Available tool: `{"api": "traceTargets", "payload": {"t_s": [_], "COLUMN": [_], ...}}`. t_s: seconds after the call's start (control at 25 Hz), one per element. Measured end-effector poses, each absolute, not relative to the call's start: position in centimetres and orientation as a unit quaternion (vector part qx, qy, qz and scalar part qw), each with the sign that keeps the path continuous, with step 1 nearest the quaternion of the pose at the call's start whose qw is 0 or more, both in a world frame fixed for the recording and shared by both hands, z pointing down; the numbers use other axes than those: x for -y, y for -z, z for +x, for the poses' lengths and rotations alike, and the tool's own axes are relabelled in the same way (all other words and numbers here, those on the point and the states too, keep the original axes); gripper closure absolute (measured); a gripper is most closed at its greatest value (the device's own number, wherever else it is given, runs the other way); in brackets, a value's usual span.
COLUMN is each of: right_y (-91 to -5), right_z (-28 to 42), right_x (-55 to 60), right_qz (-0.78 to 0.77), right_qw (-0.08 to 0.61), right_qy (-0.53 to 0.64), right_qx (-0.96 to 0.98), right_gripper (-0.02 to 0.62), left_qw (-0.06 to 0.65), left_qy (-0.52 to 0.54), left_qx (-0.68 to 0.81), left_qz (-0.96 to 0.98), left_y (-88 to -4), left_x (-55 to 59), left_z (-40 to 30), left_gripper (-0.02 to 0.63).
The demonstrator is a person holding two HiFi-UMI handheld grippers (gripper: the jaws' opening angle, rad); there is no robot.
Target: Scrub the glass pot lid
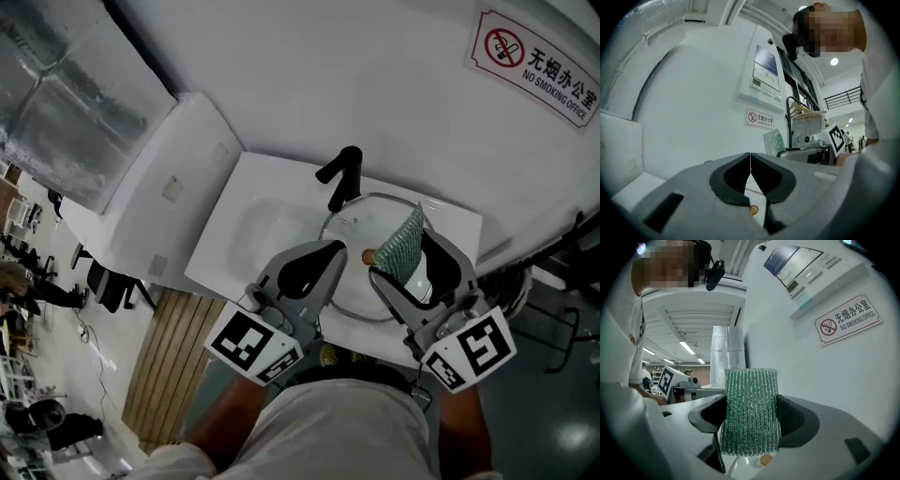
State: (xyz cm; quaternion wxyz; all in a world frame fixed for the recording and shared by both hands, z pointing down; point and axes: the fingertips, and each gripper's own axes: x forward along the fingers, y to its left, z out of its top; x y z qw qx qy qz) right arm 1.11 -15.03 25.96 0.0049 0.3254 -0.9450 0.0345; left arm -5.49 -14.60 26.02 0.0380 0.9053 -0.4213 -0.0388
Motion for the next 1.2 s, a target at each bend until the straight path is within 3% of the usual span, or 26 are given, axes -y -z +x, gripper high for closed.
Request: {"api": "traceTargets", "payload": {"t_s": [1.2], "right_y": [-26.9], "right_z": [1.4], "right_x": [15.0], "right_qz": [0.334], "right_qw": [0.013], "right_qy": [-0.033], "right_qx": [0.942], "right_gripper": [0.264], "left_qw": [0.040], "left_qy": [0.044], "left_qx": [0.427], "left_qz": [0.902], "left_y": [-26.0], "left_x": [14.8], "left_z": [-5.2], "left_gripper": [0.591]}}
